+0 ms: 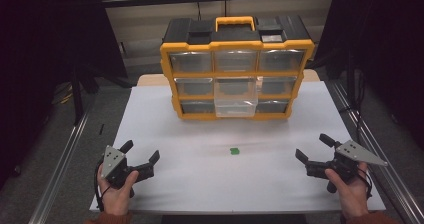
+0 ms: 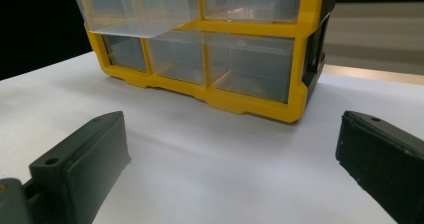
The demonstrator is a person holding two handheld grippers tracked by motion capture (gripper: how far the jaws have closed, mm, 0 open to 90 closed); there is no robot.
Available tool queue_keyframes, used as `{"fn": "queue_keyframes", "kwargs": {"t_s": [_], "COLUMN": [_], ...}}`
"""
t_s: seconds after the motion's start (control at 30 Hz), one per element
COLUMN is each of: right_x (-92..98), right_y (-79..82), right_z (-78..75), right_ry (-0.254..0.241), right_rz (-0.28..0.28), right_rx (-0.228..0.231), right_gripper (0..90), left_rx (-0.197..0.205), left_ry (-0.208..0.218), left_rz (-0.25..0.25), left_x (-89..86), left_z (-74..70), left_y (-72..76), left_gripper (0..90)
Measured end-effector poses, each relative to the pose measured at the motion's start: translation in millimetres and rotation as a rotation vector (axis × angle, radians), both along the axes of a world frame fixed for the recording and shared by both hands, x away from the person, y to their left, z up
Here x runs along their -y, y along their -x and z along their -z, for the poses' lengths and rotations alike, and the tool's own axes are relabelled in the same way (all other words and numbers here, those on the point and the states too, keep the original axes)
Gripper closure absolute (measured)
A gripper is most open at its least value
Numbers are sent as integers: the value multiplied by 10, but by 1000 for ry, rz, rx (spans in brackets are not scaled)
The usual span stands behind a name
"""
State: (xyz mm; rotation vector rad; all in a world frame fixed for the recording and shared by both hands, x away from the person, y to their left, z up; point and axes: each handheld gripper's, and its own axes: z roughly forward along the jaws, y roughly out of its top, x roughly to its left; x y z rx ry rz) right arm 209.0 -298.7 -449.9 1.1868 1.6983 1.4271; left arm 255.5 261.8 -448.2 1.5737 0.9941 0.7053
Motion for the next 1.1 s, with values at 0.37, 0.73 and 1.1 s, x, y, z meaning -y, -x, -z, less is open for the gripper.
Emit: {"fn": "queue_keyframes", "kwargs": {"t_s": [0.37,0.73,1.1], "right_x": [-85,-292,-575], "right_y": [-40,-69,-212], "right_z": [28,2,-7], "right_ry": [20,49,101], "right_rz": [-67,-243,-365], "right_rx": [-44,-123,-177], "right_gripper": [8,17,20], "left_rx": [-2,-16,-5], "left_ry": [14,-5,-5], "left_rz": [14,32,46], "left_x": [-7,12,36], "left_z": [-6,3,-15], "left_y": [5,-29,19], "left_gripper": [27,24,24]}}
